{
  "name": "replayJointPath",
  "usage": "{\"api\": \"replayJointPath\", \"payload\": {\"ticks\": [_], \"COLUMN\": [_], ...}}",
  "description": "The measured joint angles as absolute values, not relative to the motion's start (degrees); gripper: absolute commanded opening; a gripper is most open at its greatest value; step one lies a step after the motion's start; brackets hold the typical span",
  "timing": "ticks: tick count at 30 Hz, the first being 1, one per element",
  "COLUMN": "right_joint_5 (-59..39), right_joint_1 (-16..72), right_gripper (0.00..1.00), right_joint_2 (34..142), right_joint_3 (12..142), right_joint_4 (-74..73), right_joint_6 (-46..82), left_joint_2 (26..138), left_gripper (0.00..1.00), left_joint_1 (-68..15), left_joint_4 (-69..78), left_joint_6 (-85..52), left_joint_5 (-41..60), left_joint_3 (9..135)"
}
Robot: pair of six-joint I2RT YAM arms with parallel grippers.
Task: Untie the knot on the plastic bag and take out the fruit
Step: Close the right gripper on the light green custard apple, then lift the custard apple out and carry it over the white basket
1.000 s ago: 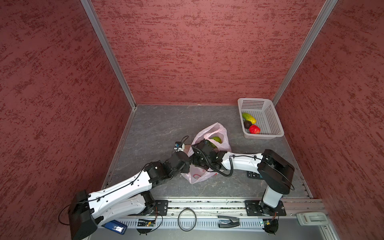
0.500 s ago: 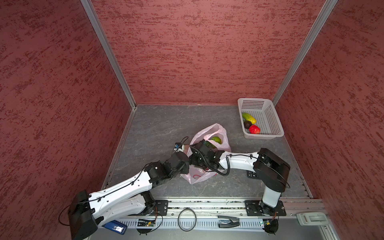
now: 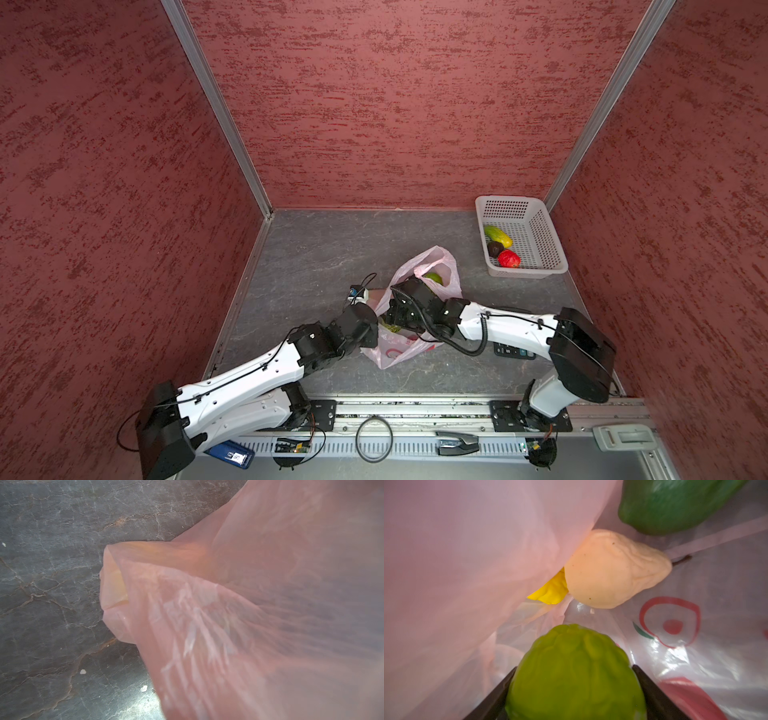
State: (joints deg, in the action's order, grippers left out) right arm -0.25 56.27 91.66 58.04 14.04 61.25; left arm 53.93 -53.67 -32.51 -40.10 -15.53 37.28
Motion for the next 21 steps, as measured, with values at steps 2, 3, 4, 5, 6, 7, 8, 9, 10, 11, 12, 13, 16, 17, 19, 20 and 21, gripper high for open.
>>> {"api": "replayJointPath", "payload": {"ticks": [2, 3, 4, 5, 6, 7, 8, 9, 10, 11, 12, 13, 16, 17, 19, 20, 21], "right_joint_5": [0.27, 0.40, 0.56, 0.73, 0.89, 1.19, 1.48, 1.63, 1.78, 1.78, 1.78, 1.78, 1.80, 1.80, 1.83, 1.87, 1.96], "right_joint_1": [56.31, 56.38, 56.45, 56.51, 56.60, 56.73, 56.88, 57.01, 57.19, 57.32, 57.41, 57.49, 57.56, 57.58, 57.58, 57.58, 57.58], "right_gripper": [0.64, 0.64, 0.64, 0.64, 0.64, 0.64, 0.64, 0.64, 0.64, 0.64, 0.64, 0.64, 0.64, 0.64, 0.64, 0.64, 0.64], "right_joint_2": [89.60, 88.60, 87.55, 86.56, 85.76, 84.82, 83.92, 83.11, 82.15, 81.17, 80.47, 79.68, 78.06, 77.49, 76.47, 76.03, 75.72], "right_joint_3": [58.00, 57.98, 57.89, 57.89, 57.89, 57.89, 57.87, 57.87, 57.87, 57.89, 57.91, 57.95, 58.52, 58.83, 59.90, 60.77, 61.65], "right_joint_4": [15.40, 16.21, 16.91, 17.74, 18.37, 19.00, 19.75, 20.36, 20.99, 21.67, 22.22, 22.96, 25.23, 26.11, 27.90, 29.10, 29.91], "right_joint_6": [61.06, 61.01, 60.99, 60.88, 60.77, 60.60, 60.49, 60.36, 60.12, 59.90, 59.72, 59.53, 59.29, 59.27, 59.07, 58.94, 58.85], "left_joint_2": [53.93, 53.93, 53.93, 53.95, 53.98, 54.02, 54.06, 54.06, 54.06, 54.08, 54.11, 54.11, 54.26, 54.43, 54.70, 54.83, 54.89], "left_gripper": [0.00, 0.00, 0.00, 0.00, 0.00, 0.00, 0.00, 0.00, 0.00, 0.00, 0.00, 0.00, 0.00, 0.00, 0.00, 0.00, 0.00], "left_joint_1": [-53.67, -53.67, -53.67, -53.67, -53.67, -53.67, -53.67, -53.67, -53.67, -53.67, -53.67, -53.67, -53.67, -53.67, -53.67, -53.67, -53.67], "left_joint_4": [-32.49, -32.47, -32.45, -32.40, -32.29, -32.16, -32.08, -32.05, -32.05, -32.01, -31.99, -31.94, -31.83, -31.68, -31.40, -31.29, -31.11], "left_joint_6": [-40.05, -40.03, -40.03, -40.03, -40.01, -40.01, -40.01, -39.99, -39.99, -39.99, -39.99, -39.99, -39.64, -39.55, -39.33, -39.16, -39.09], "left_joint_5": [-15.59, -15.66, -15.73, -15.77, -15.81, -15.97, -16.08, -16.23, -16.43, -16.60, -16.69, -16.78, -16.93, -16.99, -17.06, -17.06, -17.08], "left_joint_3": [37.28, 37.28, 37.28, 37.28, 37.30, 37.30, 37.30, 37.30, 37.30, 37.32, 37.34, 37.39, 37.74, 37.93, 38.13, 38.26, 38.30]}}
